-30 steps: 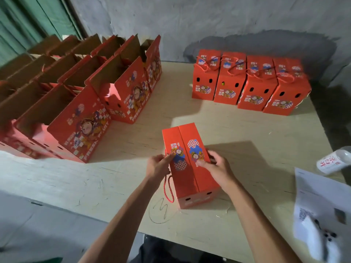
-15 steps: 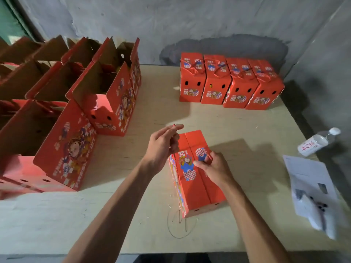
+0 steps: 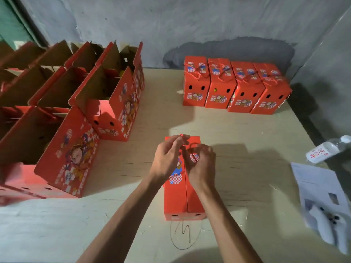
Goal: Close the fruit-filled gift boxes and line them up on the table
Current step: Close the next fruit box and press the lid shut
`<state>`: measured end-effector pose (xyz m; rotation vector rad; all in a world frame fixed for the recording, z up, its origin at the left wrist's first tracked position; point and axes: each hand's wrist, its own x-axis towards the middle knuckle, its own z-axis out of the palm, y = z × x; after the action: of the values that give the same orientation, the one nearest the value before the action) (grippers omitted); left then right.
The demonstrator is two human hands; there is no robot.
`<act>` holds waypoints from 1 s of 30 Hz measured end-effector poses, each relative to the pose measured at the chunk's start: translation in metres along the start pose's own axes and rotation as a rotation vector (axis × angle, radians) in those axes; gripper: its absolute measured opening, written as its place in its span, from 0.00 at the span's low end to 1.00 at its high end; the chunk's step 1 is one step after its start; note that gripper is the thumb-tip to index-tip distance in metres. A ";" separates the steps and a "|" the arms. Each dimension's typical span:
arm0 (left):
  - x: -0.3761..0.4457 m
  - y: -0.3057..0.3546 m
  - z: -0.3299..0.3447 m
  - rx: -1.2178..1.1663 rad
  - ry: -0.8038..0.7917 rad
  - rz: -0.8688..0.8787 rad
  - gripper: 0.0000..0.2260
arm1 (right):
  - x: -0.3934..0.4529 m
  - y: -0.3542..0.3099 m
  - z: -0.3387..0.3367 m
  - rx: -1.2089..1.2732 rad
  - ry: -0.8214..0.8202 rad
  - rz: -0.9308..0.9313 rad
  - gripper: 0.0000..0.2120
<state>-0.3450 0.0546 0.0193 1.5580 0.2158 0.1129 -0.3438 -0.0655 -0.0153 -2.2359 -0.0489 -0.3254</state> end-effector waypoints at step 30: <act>0.112 0.040 -0.090 0.610 0.223 0.239 0.15 | 0.202 -0.162 0.079 0.740 -0.394 0.299 0.10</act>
<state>-0.2519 0.1661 0.0516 2.1776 0.2520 0.4427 -0.1550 0.0822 0.1105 -1.5087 -0.0355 0.2686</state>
